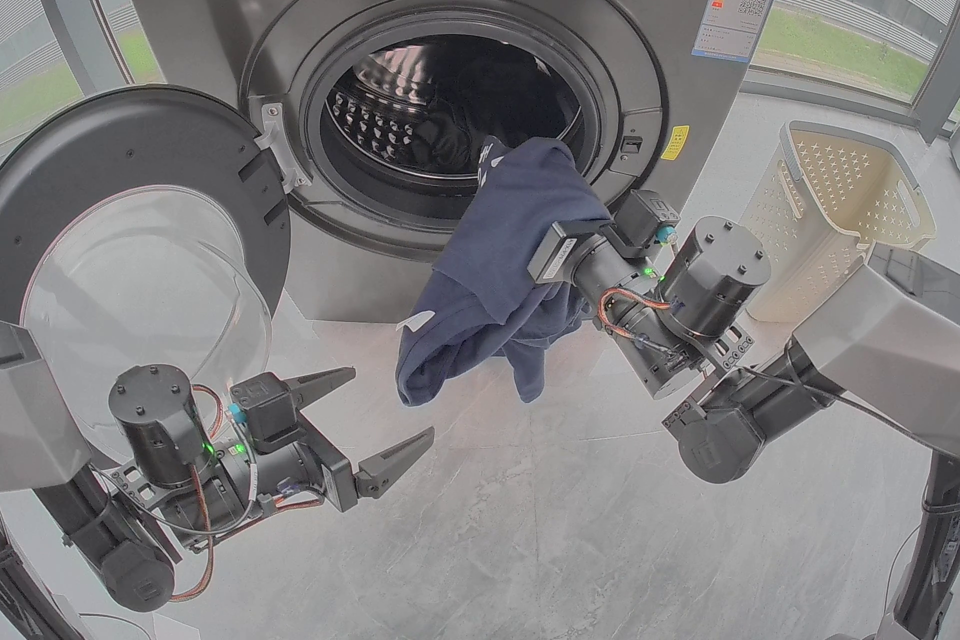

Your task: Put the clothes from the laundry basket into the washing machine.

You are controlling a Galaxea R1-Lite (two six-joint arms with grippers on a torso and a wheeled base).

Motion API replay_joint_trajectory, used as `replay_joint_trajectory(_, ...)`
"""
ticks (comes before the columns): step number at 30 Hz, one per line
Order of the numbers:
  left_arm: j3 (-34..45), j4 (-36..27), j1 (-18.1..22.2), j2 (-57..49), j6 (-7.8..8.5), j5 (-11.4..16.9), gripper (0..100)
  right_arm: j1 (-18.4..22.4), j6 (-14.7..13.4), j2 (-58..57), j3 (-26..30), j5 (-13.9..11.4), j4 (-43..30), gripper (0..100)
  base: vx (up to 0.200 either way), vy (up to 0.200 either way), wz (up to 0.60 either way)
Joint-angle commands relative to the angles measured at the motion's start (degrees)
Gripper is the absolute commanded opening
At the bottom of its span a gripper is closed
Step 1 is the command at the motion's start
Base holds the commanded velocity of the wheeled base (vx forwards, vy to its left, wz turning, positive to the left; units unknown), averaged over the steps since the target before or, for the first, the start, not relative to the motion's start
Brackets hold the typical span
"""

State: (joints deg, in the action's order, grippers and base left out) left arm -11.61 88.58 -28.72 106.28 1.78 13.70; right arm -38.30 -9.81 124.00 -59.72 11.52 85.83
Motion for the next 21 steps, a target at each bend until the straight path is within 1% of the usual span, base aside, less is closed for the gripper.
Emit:
replay_joint_trajectory(1, -5.09, 0.19, 0.07, -0.81, -0.46, -0.43, 100, -1.07, -0.03, -0.16, -0.04, 0.08, -0.05, 0, 0.0, 0.0, 0.0)
replay_joint_trajectory(4, -9.05, -0.07, -0.37, 0.42, -0.46, -0.52, 100, -1.78, -0.03, -0.08, 0.04, 0.17, -0.05, 0, 0.0, 0.0, 0.0)
replay_joint_trajectory(8, -14.06, -0.16, -1.6, 4.64, -0.29, -0.61, 100, -1.95, -0.03, -0.08, 0.04, 0.17, -0.14, 0, 0.0, 0.0, 0.0)
replay_joint_trajectory(12, -16.78, 0.1, -1.69, 7.54, -0.11, 0.01, 100, -2.04, 0.06, -0.08, 0.04, 0.35, -0.14, 0, 0.0, 0.0, 0.0)
replay_joint_trajectory(13, -18.28, 0.1, -2.04, 9.21, 0.33, 0.1, 100, -2.13, 0.06, 0.01, 0.04, 0.35, -0.14, 0, 0.0, 0.0, 0.0)
replay_joint_trajectory(18, -21.97, -0.33, -2.66, 12.11, 0.51, 0.1, 100, -2.65, 0.06, 0.01, 0.04, 0.43, -0.49, 0, 0.0, 0.0, 0.0)
replay_joint_trajectory(21, -25.48, -0.42, -2.66, 14.4, 0.59, 0.18, 100, -3.01, -0.03, -0.08, 0.04, 0.43, -0.67, 0, 0.0, 0.0, 0.0)
